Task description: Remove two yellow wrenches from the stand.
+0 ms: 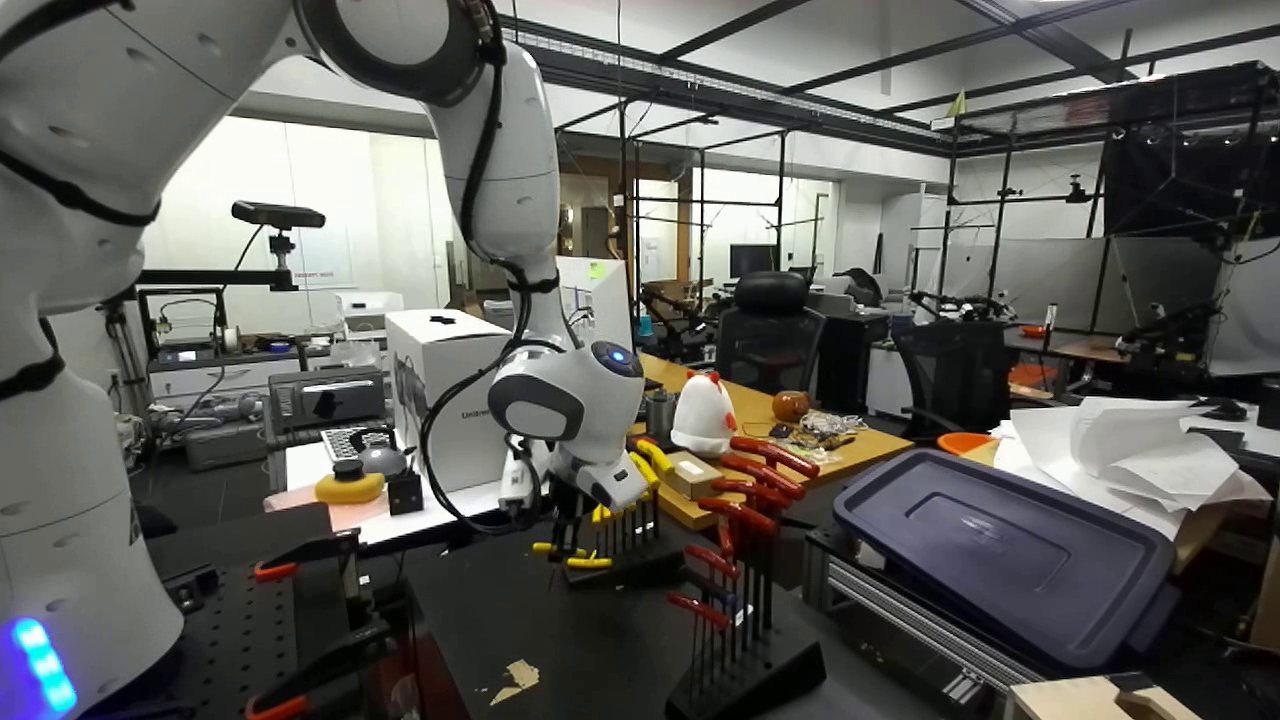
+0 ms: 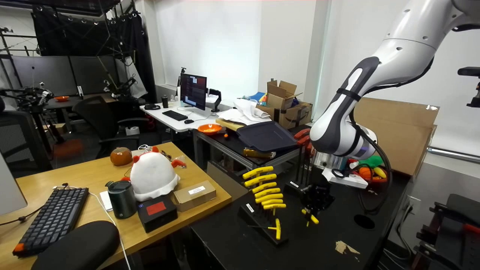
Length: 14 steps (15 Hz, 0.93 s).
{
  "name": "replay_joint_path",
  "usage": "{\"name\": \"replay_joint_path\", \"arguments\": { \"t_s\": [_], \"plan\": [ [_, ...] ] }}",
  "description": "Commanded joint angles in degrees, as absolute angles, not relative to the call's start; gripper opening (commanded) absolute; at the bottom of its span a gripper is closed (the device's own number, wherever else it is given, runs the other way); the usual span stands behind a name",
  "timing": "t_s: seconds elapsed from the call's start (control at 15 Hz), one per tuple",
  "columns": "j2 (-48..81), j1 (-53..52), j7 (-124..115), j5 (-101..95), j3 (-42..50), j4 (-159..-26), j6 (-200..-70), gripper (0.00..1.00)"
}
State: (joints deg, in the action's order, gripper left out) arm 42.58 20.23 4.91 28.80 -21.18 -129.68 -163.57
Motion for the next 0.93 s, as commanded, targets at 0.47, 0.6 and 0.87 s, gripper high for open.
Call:
{"name": "replay_joint_path", "arguments": {
  "t_s": [0.47,0.6,0.87],
  "plan": [
    [43.4,26.5,5.6,31.6,-25.1,-134.3,-171.0,0.04],
    [43.3,27.4,5.1,31.6,-25.6,-135.3,-171.7,0.04],
    [43.0,27.5,3.4,30.7,-24.7,-137.0,-171.8,0.04]
  ]
}}
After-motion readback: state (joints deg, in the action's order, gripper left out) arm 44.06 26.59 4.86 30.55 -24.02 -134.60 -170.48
